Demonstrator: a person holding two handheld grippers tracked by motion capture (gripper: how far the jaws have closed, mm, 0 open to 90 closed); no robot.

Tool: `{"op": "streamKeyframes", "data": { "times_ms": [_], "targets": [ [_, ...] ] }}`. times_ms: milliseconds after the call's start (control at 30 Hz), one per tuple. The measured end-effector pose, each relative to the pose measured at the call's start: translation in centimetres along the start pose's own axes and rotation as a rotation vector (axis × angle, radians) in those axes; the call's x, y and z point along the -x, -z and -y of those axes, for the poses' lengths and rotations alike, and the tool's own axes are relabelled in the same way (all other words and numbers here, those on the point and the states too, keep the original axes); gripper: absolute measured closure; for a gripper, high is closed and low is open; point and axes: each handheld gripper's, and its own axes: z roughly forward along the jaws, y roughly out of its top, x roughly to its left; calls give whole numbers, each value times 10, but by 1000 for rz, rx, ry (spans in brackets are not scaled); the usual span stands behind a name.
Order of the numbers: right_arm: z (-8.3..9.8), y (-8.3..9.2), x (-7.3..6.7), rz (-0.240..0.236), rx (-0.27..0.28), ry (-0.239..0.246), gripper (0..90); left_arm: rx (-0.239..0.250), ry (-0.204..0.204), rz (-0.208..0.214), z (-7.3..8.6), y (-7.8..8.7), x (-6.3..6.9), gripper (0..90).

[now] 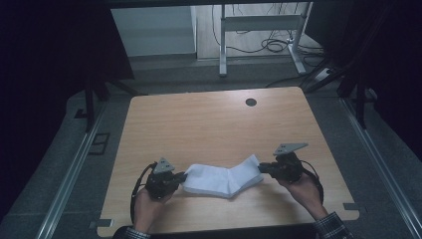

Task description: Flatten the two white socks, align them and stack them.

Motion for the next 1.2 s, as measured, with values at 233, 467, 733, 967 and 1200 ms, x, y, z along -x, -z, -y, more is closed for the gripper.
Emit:
{"op": "streamKeyframes", "data": {
  "times_ms": [233, 467, 733, 967, 1200],
  "targets": [
    [10, -20, -3, 71, -117, 43, 744, -113, -28, -48, 4, -24, 2, 768],
    [5, -11, -4, 125, -57, 52, 615, -3, -2, -100, 0, -13, -2, 467],
    [3, -31, -2, 127, -58, 50, 562, -38, 26, -75, 4, -26, -4, 454],
    [9, -44, 0, 129, -86, 52, 541, -76, 35, -80, 10, -36, -7, 474],
    [11, -46, 2, 80, -89, 12, 684, -53, 35, -45, 10, -38, -8, 638]
  ]
}}
